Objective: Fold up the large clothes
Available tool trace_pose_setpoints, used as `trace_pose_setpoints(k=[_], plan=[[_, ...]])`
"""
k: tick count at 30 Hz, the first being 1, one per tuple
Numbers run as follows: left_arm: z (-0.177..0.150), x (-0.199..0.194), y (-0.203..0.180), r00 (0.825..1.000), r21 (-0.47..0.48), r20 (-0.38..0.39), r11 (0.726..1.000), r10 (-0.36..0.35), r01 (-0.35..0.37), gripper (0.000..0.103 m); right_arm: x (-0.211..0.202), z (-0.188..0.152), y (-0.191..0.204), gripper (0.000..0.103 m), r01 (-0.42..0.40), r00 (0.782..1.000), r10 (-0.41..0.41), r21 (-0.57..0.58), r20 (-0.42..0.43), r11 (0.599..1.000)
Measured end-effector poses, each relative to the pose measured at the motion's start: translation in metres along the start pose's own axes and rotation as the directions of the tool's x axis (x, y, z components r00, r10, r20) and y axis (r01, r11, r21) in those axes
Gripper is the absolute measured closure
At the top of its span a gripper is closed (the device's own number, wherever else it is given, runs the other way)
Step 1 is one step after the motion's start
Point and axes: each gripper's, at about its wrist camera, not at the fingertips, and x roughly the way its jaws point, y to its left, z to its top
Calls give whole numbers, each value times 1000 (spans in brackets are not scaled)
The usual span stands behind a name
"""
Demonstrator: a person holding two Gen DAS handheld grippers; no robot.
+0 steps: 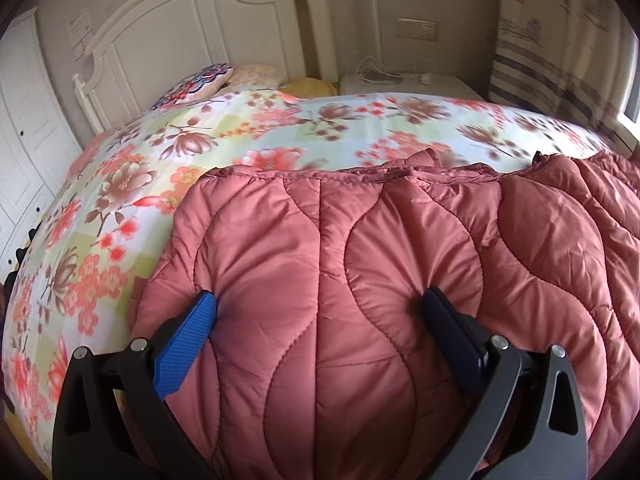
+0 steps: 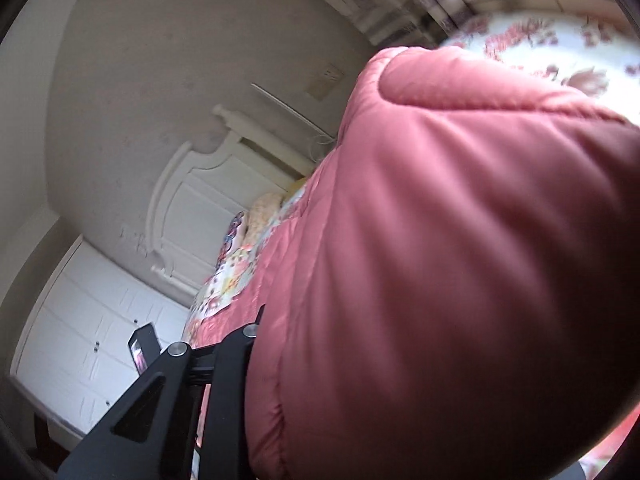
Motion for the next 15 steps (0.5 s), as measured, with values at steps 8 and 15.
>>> trace_pose_setpoints(k=[8, 15], plan=[[7, -93, -97, 979, 97, 170, 990, -114, 99, 2, -62, -5, 18, 71, 105, 991, -81, -237, 109, 966], [-8, -27, -168, 997, 173, 26, 983, -66, 61, 2, -59, -11, 31, 71, 130, 988, -102, -271, 116, 954]])
